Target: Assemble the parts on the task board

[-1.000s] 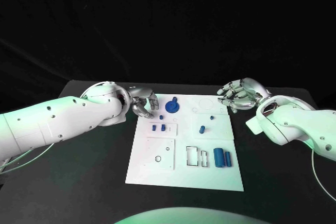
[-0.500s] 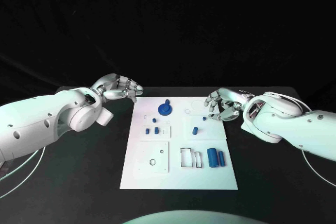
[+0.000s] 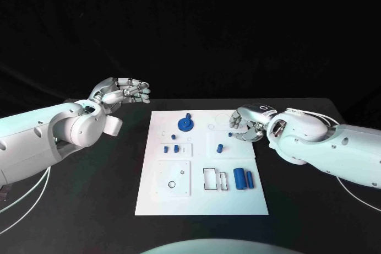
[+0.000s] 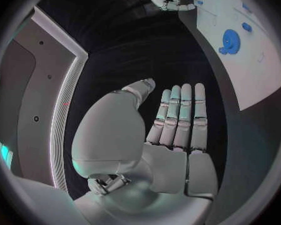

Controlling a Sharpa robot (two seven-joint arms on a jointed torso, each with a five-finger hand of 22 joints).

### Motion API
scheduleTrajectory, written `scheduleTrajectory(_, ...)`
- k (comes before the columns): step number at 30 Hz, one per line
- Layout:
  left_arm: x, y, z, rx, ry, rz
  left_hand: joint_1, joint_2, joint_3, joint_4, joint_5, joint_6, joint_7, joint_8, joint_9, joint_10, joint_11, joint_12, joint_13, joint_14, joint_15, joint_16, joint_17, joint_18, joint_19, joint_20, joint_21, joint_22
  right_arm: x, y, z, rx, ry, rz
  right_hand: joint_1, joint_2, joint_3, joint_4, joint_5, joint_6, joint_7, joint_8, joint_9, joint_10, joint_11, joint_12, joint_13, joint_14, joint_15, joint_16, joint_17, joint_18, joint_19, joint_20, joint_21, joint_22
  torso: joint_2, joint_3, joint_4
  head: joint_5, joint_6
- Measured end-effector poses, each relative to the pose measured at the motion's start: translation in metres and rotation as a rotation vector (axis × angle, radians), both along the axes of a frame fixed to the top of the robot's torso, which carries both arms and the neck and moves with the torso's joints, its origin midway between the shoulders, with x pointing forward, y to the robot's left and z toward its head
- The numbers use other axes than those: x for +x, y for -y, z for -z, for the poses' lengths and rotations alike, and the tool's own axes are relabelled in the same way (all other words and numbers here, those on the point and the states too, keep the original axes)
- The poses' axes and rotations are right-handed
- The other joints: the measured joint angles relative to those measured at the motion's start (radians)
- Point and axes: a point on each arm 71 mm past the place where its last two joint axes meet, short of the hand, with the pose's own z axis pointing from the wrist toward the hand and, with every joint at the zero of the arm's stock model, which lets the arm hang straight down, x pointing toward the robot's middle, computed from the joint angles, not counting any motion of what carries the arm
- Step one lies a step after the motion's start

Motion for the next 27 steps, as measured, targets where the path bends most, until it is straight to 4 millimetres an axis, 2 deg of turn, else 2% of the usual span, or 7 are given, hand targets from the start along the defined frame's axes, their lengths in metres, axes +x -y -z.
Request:
scheduleTrajectory(10, -0.003, 0.004, -0.001, -0.044, -0.004, -0.004, 0.005, -0.004, -0.003, 0.003, 0.004, -0.004, 0.004, -0.010, -0.003, -0.008, 0.008, -0.023, 0.000, 0.010, 0.000, -0.011, -0.003, 0.000, 0.007, 0.000, -0.006, -0.015, -0.001, -0.010, 0.010, -0.029, -0.005, -0.016, 0.009, 0.009, 0.071, 0.012, -0.028, 0.056, -0.017, -0.005, -0.006, 0.079, -0.013, -0.049, -0.033, 0.002, -0.002, 0.013, 0.009, 0.000, 0.019, -0.008, 0.051, 0.039, 0.001, 0.0001, -0.0007, 0.006, 0.001)
scheduleTrajectory(14, -0.004, 0.006, -0.002, -0.052, -0.007, -0.003, 0.005, -0.004, -0.006, 0.000, 0.004, -0.004, 0.004, -0.010, -0.004, -0.008, 0.008, -0.023, 0.000, 0.013, 0.004, -0.017, -0.003, 0.000, 0.011, 0.003, -0.006, -0.017, 0.001, -0.012, 0.013, -0.036, -0.006, -0.015, 0.009, 0.017, 0.087, 0.009, -0.049, 0.059, -0.013, -0.011, -0.006, 0.093, -0.014, -0.068, -0.042, 0.004, -0.004, 0.017, 0.011, 0.000, 0.021, -0.009, 0.055, 0.039, 0.001, 0.0001, -0.0015, 0.007, 0.000)
scheduleTrajectory(24, -0.005, 0.009, -0.002, -0.061, -0.012, 0.000, 0.005, -0.004, -0.009, 0.003, 0.004, -0.007, 0.007, -0.010, -0.004, -0.011, 0.011, -0.023, 0.000, 0.013, 0.004, -0.017, -0.004, 0.000, 0.011, 0.003, -0.010, -0.019, 0.003, -0.016, 0.016, -0.042, -0.005, -0.012, 0.009, 0.017, 0.104, 0.009, -0.053, 0.065, -0.018, -0.011, -0.008, 0.102, -0.016, -0.076, -0.045, 0.004, -0.004, 0.017, 0.012, 0.000, 0.021, -0.009, 0.055, 0.039, 0.002, 0.0008, -0.0009, 0.008, -0.004)
scheduleTrajectory(27, -0.005, 0.009, -0.002, -0.062, -0.014, 0.000, 0.005, -0.004, -0.009, 0.002, 0.004, -0.007, 0.007, -0.014, -0.004, -0.011, 0.011, -0.028, 0.000, 0.013, 0.004, -0.017, -0.004, 0.000, 0.011, 0.003, -0.010, -0.021, 0.004, -0.016, 0.016, -0.042, -0.003, -0.010, 0.008, 0.027, 0.109, 0.009, -0.053, 0.069, -0.016, -0.011, -0.007, 0.107, -0.014, -0.081, -0.047, 0.004, -0.004, 0.017, 0.012, 0.000, 0.021, -0.009, 0.055, 0.038, 0.002, 0.0009, -0.0009, 0.008, -0.005)
